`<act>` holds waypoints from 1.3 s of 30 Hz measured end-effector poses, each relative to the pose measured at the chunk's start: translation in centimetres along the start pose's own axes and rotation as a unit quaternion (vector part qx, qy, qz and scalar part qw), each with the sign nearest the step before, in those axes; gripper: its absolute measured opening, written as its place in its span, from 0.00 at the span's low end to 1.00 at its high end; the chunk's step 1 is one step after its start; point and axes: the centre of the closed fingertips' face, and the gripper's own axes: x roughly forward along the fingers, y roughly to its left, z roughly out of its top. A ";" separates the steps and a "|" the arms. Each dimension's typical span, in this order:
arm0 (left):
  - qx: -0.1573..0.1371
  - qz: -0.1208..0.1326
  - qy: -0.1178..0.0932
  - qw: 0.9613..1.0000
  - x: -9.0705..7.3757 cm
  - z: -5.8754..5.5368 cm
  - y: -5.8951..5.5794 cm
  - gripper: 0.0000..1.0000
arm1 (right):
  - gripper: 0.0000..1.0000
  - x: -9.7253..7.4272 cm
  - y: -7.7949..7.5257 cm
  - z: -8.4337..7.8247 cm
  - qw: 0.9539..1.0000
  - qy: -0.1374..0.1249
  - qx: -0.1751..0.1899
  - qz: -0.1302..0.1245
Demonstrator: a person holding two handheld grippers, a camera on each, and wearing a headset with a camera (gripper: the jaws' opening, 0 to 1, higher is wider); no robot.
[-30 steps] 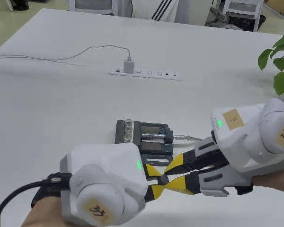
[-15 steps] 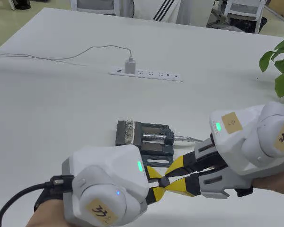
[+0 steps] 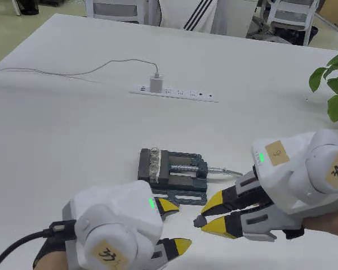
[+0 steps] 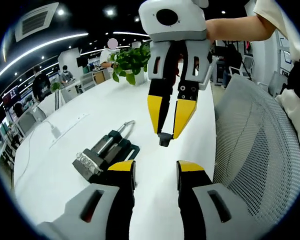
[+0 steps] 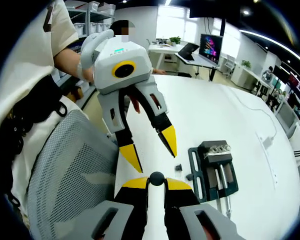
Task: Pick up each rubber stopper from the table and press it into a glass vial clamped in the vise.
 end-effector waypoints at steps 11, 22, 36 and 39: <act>-0.063 0.058 -0.006 0.996 -1.9 -2.2 3.1 0.70 | 0.07 0.8 -0.3 -0.7 1.000 0.013 0.004 0.011; -0.071 0.086 -0.027 0.993 -3.3 -2.9 4.6 0.99 | 0.07 1.5 -1.4 -0.6 0.999 0.034 -0.001 0.024; -0.075 0.097 -0.024 0.992 -3.6 -3.4 5.0 0.99 | 0.07 1.5 -5.7 1.2 0.997 0.060 -0.030 0.030; -0.080 0.097 -0.023 0.992 -3.7 -3.5 5.0 0.99 | 0.07 1.4 -7.5 1.8 0.997 0.066 -0.038 0.025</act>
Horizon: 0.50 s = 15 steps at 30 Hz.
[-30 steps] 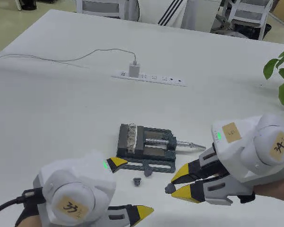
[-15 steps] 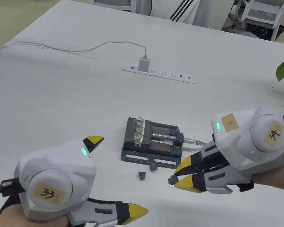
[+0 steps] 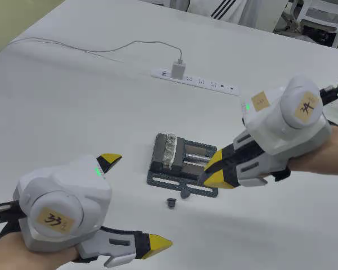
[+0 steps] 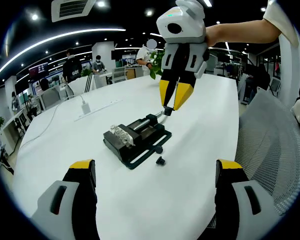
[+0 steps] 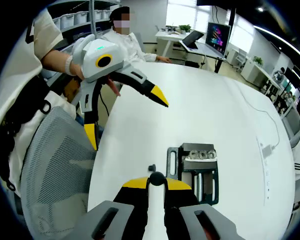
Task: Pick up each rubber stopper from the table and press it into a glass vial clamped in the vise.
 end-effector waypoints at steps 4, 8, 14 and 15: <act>0.000 -0.003 0.006 1.000 0.0 -0.3 -0.1 0.99 | 0.07 0.1 -1.7 0.6 1.000 0.018 -0.017 -0.004; -0.004 -0.005 0.007 1.000 0.0 -0.4 -0.3 0.97 | 0.07 0.3 -3.6 1.4 0.999 0.026 -0.029 -0.007; -0.007 -0.001 0.006 1.000 0.0 -0.4 -0.2 0.98 | 0.07 0.7 -5.8 2.2 0.998 0.044 -0.049 -0.006; -0.008 0.002 0.004 1.000 -0.1 -0.3 -0.1 0.98 | 0.07 0.9 -6.4 2.5 0.998 0.045 -0.051 -0.004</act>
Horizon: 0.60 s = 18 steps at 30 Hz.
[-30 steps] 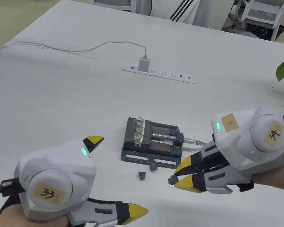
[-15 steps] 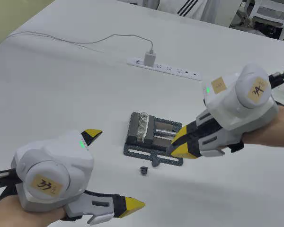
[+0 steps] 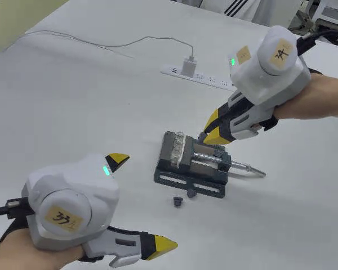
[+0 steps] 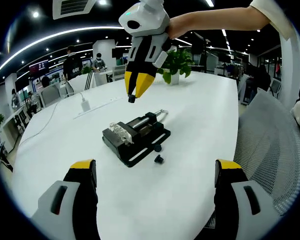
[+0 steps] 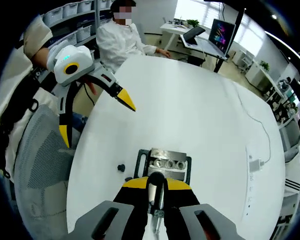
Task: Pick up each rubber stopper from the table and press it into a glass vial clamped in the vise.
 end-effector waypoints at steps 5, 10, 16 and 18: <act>-0.006 0.006 0.000 1.000 -0.2 0.0 0.3 0.98 | 0.06 0.7 -1.4 0.3 1.000 0.011 -0.009 0.009; -0.010 0.007 0.005 1.000 -0.3 -0.4 0.4 0.98 | 0.06 1.6 -2.3 0.3 0.999 0.029 -0.020 0.019; -0.013 0.008 0.011 1.000 -0.3 -0.7 0.6 0.98 | 0.06 2.9 -3.5 0.0 0.998 0.051 -0.028 0.030; -0.014 0.008 0.013 1.000 -0.3 -0.8 0.6 0.97 | 0.06 3.1 -3.7 0.0 0.997 0.057 -0.033 0.035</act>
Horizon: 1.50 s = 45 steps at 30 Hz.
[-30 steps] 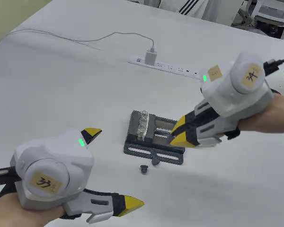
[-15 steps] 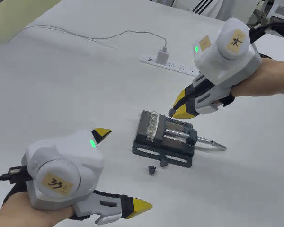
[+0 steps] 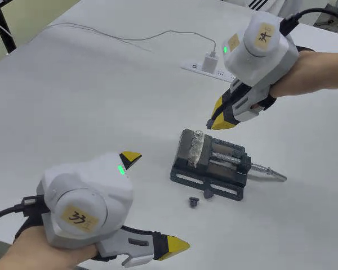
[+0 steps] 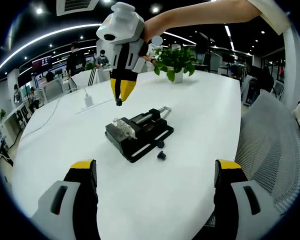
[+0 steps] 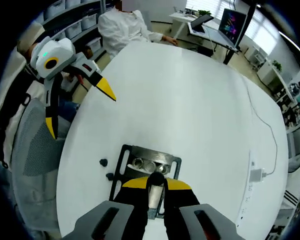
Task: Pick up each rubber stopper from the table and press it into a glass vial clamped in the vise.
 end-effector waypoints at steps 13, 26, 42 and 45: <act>-0.005 -0.001 0.004 1.000 0.5 0.0 0.4 0.97 | 0.06 1.9 -1.0 -0.4 0.999 0.041 -0.001 0.028; -0.013 -0.002 0.009 1.000 0.7 -0.3 0.8 0.94 | 0.06 3.4 -1.1 -0.4 0.997 0.056 -0.006 0.043; -0.020 -0.006 0.012 1.000 1.0 -0.8 0.6 0.92 | 0.06 3.5 -1.1 -0.6 0.997 0.063 -0.002 0.051; -0.021 -0.006 0.013 1.000 1.1 -0.9 0.6 0.92 | 0.06 3.6 -1.0 -0.5 0.997 0.066 0.000 0.050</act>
